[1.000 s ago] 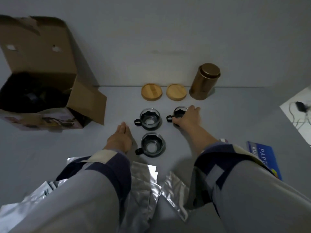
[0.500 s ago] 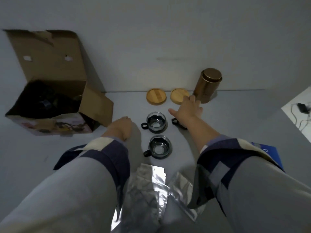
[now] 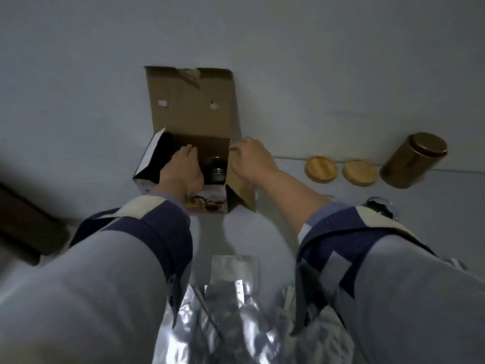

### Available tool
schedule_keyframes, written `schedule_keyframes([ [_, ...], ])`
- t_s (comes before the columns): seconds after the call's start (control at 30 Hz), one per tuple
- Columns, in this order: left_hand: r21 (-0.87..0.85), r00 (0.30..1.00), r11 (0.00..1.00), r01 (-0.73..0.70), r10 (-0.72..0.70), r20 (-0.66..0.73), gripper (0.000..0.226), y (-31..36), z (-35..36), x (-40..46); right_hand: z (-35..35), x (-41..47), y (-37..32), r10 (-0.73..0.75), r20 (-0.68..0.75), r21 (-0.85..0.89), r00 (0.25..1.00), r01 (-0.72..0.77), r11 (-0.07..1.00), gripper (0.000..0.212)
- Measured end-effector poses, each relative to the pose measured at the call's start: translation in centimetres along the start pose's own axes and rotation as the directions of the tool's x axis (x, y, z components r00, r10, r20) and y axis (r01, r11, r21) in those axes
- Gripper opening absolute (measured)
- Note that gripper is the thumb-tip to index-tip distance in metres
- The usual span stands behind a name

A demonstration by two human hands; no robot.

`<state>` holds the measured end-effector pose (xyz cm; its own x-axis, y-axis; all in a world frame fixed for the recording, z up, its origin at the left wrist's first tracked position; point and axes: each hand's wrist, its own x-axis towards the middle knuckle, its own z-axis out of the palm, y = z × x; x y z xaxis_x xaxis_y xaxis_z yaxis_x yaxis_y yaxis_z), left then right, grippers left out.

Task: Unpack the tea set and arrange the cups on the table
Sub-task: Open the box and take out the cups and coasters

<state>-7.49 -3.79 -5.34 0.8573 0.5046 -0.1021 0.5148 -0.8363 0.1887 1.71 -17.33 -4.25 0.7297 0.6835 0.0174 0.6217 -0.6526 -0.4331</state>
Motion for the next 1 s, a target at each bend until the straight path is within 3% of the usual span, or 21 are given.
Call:
schedule_keyframes([
  [0.17, 0.139, 0.992, 0.989, -0.043, 0.026, 0.12, 0.069, -4.0, 0.8, 1.5, 3.5, 3.9, -4.1, -0.058, 0.182, -0.186, 0.982, 0.093, 0.978, 0.042],
  [0.23, 0.193, 0.994, 0.977, -0.087, 0.074, 0.076, 0.07, -4.4, 1.2, 1.6, 4.4, 5.5, -5.0, 0.049, 0.267, -0.327, 0.962, 0.042, 0.944, 0.037],
  [0.4, 0.236, 0.995, 0.966, -0.102, 0.104, 0.006, 0.07, -4.9, 2.0, 1.5, 9.7, 10.4, -4.0, 0.286, 0.324, -0.587, 0.902, -0.046, 0.808, 0.022],
  [0.47, 0.23, 0.994, 0.968, -0.106, 0.109, 0.0, 0.07, -5.0, 2.2, 1.6, 10.7, 11.4, -4.2, 0.294, 0.336, -0.656, 0.895, -0.001, 0.754, 0.037],
  [0.6, 0.159, 0.996, 0.984, -0.084, 0.086, -0.007, 0.07, -5.1, 2.4, 1.5, 8.8, 10.0, -6.0, 0.32, 0.288, -0.683, 0.903, -0.041, 0.73, 0.074],
  [0.77, 0.19, 0.997, 0.978, -0.079, 0.079, 0.012, 0.071, -4.9, 2.3, 1.6, 7.8, 8.6, -6.1, 0.165, 0.238, -0.677, 0.957, 0.042, 0.735, 0.077],
  [0.87, 0.253, 0.996, 0.963, -0.089, 0.083, 0.035, 0.069, -4.8, 2.3, 1.5, 6.2, 7.5, -6.0, 0.065, 0.152, -0.608, 0.986, 0.042, 0.793, 0.076],
  [1.0, 0.24, 0.997, 0.968, -0.068, 0.058, 0.049, 0.071, -4.6, 2.1, 1.3, 4.1, 6.3, -5.4, -0.007, 0.058, -0.462, 0.998, 0.033, 0.886, 0.09],
])
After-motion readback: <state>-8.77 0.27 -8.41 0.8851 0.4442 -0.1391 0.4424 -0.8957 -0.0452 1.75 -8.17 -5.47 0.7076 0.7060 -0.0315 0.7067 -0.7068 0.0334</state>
